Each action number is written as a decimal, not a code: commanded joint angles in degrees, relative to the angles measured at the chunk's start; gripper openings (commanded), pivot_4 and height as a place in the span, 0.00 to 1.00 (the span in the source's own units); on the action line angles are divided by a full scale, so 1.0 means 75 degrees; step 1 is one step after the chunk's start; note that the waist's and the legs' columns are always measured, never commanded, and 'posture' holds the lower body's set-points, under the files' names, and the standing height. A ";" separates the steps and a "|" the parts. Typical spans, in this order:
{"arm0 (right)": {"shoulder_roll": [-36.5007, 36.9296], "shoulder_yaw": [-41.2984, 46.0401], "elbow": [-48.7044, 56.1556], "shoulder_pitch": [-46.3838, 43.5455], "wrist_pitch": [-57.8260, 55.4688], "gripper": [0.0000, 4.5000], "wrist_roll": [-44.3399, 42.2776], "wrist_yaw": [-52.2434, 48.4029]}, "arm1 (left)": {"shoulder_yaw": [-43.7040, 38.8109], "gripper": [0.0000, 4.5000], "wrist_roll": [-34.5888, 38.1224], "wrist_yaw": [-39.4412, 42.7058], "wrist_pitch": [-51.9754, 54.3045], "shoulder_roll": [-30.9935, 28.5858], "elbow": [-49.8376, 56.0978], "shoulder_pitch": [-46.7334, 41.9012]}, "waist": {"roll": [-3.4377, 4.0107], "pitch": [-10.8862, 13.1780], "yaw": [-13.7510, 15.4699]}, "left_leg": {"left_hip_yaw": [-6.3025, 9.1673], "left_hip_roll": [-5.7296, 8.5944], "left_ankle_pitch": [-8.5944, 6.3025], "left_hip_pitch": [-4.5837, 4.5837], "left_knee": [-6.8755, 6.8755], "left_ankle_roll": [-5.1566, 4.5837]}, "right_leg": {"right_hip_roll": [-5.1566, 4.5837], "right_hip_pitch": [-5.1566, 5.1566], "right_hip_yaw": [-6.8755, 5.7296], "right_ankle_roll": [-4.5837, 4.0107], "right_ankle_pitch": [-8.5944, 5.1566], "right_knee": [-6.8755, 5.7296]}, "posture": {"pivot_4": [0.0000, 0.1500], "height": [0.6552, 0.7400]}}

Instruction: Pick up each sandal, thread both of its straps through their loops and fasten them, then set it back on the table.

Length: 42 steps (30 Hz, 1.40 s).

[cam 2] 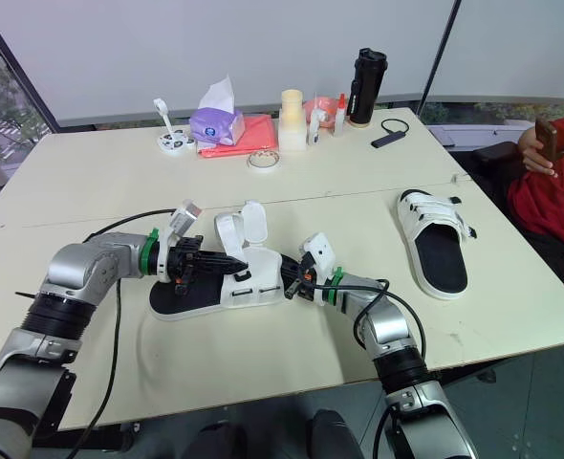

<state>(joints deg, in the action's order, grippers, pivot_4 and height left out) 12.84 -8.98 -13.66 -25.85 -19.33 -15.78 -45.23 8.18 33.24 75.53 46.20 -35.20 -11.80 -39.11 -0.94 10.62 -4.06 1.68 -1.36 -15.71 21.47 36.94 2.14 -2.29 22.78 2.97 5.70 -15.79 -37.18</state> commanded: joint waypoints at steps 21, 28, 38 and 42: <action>-0.0065 -0.0263 -0.0390 0.0183 -0.0257 0.00 0.0295 0.0139 | 0.0370 0.03 -0.0465 0.0564 -0.0355 -0.0412 0.0587 0.0392 | 0.0000 0.0000 0.0000 | 0.0000 -0.0003 0.0000 -0.0001 -0.0001 0.0000 | 0.0001 0.0001 0.0001 -0.0001 -0.0001 0.0001 | 1.00 1.00; -0.0062 -0.0243 -0.0389 0.0196 -0.0270 0.00 0.0290 0.0162 | 0.0741 0.03 -0.0997 0.0833 -0.0992 -0.0433 0.0468 0.0228 | 0.0000 0.0000 0.0002 | 0.0000 -0.0004 0.0000 -0.0001 -0.0001 0.0000 | 0.0001 0.0000 0.0000 -0.0003 -0.0002 0.0001 | 1.00 1.00; -0.0079 -0.0242 -0.0378 0.0214 -0.0277 0.00 0.0278 0.0172 | 0.1231 0.03 -0.1898 0.1145 -0.2056 -0.0494 0.0373 -0.0054 | 0.0000 0.0000 0.0003 | -0.0004 -0.0004 0.0000 -0.0001 -0.0001 0.0000 | 0.0002 -0.0001 0.0001 -0.0004 -0.0002 0.0002 | 1.00 1.00; -0.0085 -0.0235 -0.0384 0.0221 -0.0272 0.00 0.0275 0.0177 | 0.1307 0.03 -0.2053 0.1411 -0.2217 -0.0612 0.0273 -0.0213 | 0.0000 0.0000 0.0000 | -0.0005 -0.0004 0.0000 -0.0001 -0.0001 0.0000 | 0.0004 -0.0001 0.0001 -0.0004 -0.0002 0.0002 | 1.00 1.00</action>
<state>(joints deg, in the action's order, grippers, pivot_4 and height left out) 12.68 -8.97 -13.71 -25.84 -19.32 -15.78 -45.13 17.46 18.92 84.79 30.33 -38.37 -9.37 -39.65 -0.94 10.62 -4.06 1.64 -1.39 -15.71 21.46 36.94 2.13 -2.24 22.78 2.98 5.67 -15.80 -37.16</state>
